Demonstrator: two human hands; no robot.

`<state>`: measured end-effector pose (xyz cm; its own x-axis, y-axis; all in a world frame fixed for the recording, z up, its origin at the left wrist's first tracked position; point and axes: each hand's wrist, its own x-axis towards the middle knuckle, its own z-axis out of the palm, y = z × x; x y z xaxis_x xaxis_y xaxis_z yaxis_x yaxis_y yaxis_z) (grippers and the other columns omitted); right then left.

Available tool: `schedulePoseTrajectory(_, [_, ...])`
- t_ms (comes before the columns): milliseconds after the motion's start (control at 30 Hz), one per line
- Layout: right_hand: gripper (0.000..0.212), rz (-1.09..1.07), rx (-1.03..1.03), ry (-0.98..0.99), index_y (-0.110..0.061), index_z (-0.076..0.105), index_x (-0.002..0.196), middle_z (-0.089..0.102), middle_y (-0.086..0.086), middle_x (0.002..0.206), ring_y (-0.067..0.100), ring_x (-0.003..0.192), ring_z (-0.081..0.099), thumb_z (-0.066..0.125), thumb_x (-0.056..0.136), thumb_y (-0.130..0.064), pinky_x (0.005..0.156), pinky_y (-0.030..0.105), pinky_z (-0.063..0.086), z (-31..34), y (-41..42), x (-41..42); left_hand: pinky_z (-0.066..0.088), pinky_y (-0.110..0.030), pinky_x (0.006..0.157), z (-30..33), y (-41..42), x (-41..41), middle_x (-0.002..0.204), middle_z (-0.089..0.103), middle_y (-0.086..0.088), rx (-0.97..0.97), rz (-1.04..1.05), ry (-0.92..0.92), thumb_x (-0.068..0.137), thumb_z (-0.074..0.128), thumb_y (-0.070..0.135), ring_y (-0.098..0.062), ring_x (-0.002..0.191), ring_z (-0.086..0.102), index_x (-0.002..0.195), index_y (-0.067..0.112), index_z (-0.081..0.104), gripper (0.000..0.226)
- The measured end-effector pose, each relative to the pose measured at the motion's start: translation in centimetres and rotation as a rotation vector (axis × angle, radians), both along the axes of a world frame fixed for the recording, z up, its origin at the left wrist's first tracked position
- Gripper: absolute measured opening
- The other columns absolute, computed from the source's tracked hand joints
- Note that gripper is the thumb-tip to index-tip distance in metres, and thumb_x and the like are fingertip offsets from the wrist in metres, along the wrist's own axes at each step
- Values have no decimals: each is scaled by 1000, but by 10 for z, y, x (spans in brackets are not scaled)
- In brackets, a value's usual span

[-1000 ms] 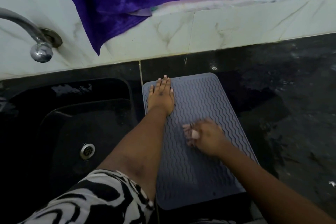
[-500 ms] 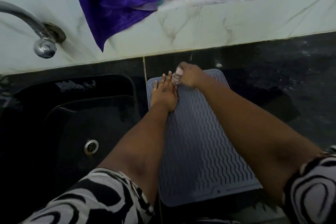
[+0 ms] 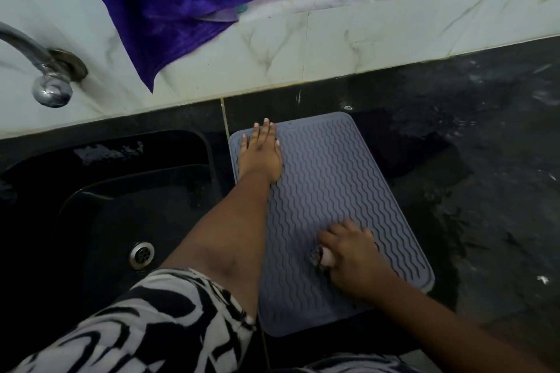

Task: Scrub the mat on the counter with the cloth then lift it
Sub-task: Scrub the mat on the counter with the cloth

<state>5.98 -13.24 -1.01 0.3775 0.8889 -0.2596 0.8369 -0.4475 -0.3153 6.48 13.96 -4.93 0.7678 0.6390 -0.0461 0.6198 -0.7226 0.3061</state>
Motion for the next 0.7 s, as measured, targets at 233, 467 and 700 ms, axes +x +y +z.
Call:
schedulePoseTrajectory(233, [13,-131,204,340,-25,60,76,62,-8,79,3,76,59,60,84,-15,73,15,45,46,69,51,5,-42,119,29,-38,-3,148,39,-17,-118,22,-197,102,35,26,-24,144,23,137,9,45,40])
schedulePoseTrajectory(467, [39,-118,68,39,-26,51,116,53,6,115,31,113,44,59,81,-41,96,49,39,1,59,30,-7,-40,120,9,-67,-30,162,9,3,-62,-143,-12,104,22,37,-20,149,-1,154,22,16,52])
schedulePoseTrajectory(700, [36,-24,5,23,-28,49,110,50,0,114,24,109,41,54,76,-35,83,37,29,1,-56,-37,-6,-42,120,9,-70,-28,162,4,3,-26,-136,49,104,15,37,-19,149,-4,155,23,10,53])
